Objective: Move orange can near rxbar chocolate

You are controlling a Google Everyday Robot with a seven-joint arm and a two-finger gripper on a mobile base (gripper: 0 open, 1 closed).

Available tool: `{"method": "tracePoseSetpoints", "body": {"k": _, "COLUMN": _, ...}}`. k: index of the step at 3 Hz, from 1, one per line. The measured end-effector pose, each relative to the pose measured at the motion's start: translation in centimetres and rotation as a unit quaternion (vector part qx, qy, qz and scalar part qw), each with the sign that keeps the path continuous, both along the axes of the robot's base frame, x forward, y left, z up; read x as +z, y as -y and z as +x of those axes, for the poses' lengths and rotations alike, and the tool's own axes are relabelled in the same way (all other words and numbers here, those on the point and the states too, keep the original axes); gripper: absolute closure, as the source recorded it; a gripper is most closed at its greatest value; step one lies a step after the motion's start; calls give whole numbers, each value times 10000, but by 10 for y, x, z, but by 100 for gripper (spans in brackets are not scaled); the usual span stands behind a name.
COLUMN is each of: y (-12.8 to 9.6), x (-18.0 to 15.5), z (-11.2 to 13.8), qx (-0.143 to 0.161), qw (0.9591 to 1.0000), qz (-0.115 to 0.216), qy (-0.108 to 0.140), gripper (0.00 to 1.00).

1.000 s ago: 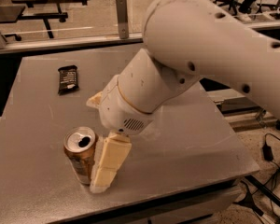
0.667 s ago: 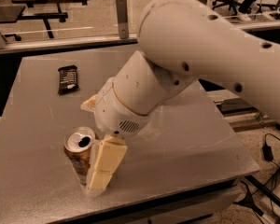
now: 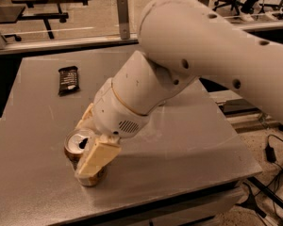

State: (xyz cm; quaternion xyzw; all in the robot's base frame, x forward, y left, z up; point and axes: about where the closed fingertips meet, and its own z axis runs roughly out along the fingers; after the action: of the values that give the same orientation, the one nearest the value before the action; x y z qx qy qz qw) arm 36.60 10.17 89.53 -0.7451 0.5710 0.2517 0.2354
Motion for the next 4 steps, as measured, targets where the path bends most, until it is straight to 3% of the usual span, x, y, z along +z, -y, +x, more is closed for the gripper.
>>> {"method": "tracePoseSetpoints", "body": {"k": 1, "y": 0, "x": 6, "z": 3, "qx": 2, "qw": 10000, "qz": 25, "qy": -32, "gripper": 64}}
{"method": "tracePoseSetpoints", "body": {"k": 2, "y": 0, "x": 17, "z": 24, "qx": -90, "qw": 9999, "qz": -17, "qy": 46, "gripper": 87}}
{"method": "tracePoseSetpoints", "body": {"k": 3, "y": -1, "x": 29, "z": 61, "qx": -224, "qw": 9997, "qz": 3, "qy": 63, "gripper": 100}}
{"method": "tracePoseSetpoints", "body": {"k": 4, "y": -7, "x": 37, "z": 104, "qx": -382, "qw": 9992, "qz": 122, "qy": -31, "gripper": 100}}
